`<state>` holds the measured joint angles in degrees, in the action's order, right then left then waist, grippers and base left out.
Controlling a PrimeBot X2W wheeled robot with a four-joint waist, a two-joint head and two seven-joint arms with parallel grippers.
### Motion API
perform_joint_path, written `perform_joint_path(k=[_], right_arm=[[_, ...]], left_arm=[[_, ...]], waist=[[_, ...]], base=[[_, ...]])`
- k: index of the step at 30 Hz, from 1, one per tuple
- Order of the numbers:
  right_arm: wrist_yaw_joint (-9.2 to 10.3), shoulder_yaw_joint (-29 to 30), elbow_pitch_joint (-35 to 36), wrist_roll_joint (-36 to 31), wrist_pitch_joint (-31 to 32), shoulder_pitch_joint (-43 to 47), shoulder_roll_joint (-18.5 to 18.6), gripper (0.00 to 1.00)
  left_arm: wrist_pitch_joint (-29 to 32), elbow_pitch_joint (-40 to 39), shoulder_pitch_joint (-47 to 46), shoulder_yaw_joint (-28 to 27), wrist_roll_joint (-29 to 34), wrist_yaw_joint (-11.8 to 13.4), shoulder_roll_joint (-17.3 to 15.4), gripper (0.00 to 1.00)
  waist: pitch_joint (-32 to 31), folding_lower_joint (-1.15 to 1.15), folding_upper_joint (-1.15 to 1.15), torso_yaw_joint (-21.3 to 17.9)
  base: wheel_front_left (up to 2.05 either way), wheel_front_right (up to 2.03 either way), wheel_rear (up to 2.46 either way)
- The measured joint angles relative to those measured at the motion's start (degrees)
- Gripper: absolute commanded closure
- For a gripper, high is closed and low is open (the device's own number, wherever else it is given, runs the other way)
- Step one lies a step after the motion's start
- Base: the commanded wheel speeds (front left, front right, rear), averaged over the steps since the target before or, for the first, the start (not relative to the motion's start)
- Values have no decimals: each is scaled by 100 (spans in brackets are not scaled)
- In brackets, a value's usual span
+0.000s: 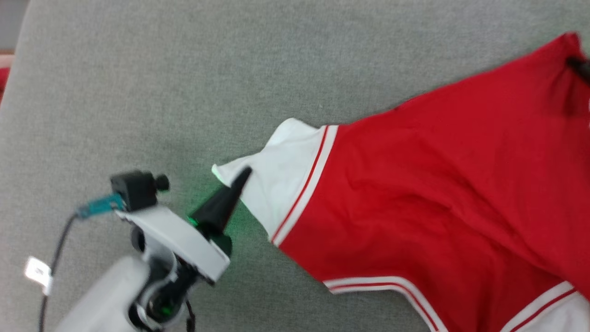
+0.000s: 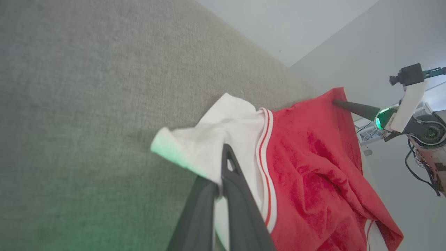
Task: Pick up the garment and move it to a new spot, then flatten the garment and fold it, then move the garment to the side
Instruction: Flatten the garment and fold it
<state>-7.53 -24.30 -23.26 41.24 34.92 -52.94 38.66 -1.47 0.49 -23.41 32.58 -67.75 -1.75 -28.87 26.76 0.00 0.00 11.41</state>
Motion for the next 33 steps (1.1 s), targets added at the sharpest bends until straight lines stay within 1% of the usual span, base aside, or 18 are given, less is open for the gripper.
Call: perform_joint_path(k=[2, 4, 6, 9, 12, 13, 14, 15, 17, 20, 23, 26, 29, 33], right_arm=[[0, 305, -185, 20, -276, -96, -107, 100], [0, 619, -353, 15, -576, -271, -237, 100], [0, 931, -603, -15, -812, -543, -387, 100], [0, 1333, -967, -135, -1145, -1003, -681, 100], [0, 1625, -1305, -382, -1461, -1573, -981, 100], [0, 1685, -1405, -482, -1593, -1790, -1074, 100], [-1, 1713, -1486, -605, -1686, -2012, -1163, 100], [-1, 1770, -1594, -714, -1796, -2229, -1239, 100], [-2, 1870, -1822, -921, -2043, -2652, -1378, 100], [-3, 2053, -2169, -1206, -2451, -3270, -1564, 100], [-4, 2204, -2471, -1435, -2787, -3774, -1724, 100], [-9, 2291, -2661, -1653, -3143, -4188, -1759, 100], [-10, 2363, -2917, -1737, -3315, -4437, -1770, 100], [-10, 2269, -3114, -1699, -3374, -4386, -1798, 100]], left_arm=[[87, -4, -205, -107, -22, 73, -44, 100], [179, 20, -543, -235, -19, 203, -75, 100], [265, 101, -988, -386, -33, 303, -82, 100], [409, 356, -1781, -646, -140, 379, -11, 100], [396, 850, -2671, -1000, -226, 546, 121, 100], [401, 1054, -2996, -1158, -401, 619, 212, 100], [399, 1248, -3341, -1181, -314, 670, 207, 100], [379, 1494, -3725, -1167, -102, 683, 151, 100], [292, 1949, -4501, -1239, 26, 722, 167, 100], [49, 2615, -5512, -1271, 269, 613, 311, 100], [-245, 3132, -6329, -1276, 463, 400, 417, 100], [-691, 3542, -6979, -1378, 566, 159, 522, 100], [-906, 3897, -7320, -1426, 589, -112, 588, 100], [-901, 4254, -7276, -1326, 568, -356, 664, 100]], waist=[[-95, 0, 0, -34], [-167, 0, 0, -83], [-204, 0, 0, -155], [-208, 0, 0, -275], [-142, 0, 0, -373], [-102, 0, 0, -401], [-58, 0, 0, -430], [-7, 0, 0, -458], [103, 0, 0, -516], [270, 0, 0, -598], [395, 0, 0, -686], [464, 0, 0, -758], [455, 0, 0, -790], [367, 0, 0, -779]], base=[[0, 0, 0], [0, 0, 0], [0, 0, 0], [0, 0, 0], [0, 0, 0], [0, 0, 0], [0, 0, 0], [0, 0, 0], [0, 0, 0], [0, 0, 0], [0, 0, 0], [0, 0, 0], [0, 0, 0], [0, 0, 0]])
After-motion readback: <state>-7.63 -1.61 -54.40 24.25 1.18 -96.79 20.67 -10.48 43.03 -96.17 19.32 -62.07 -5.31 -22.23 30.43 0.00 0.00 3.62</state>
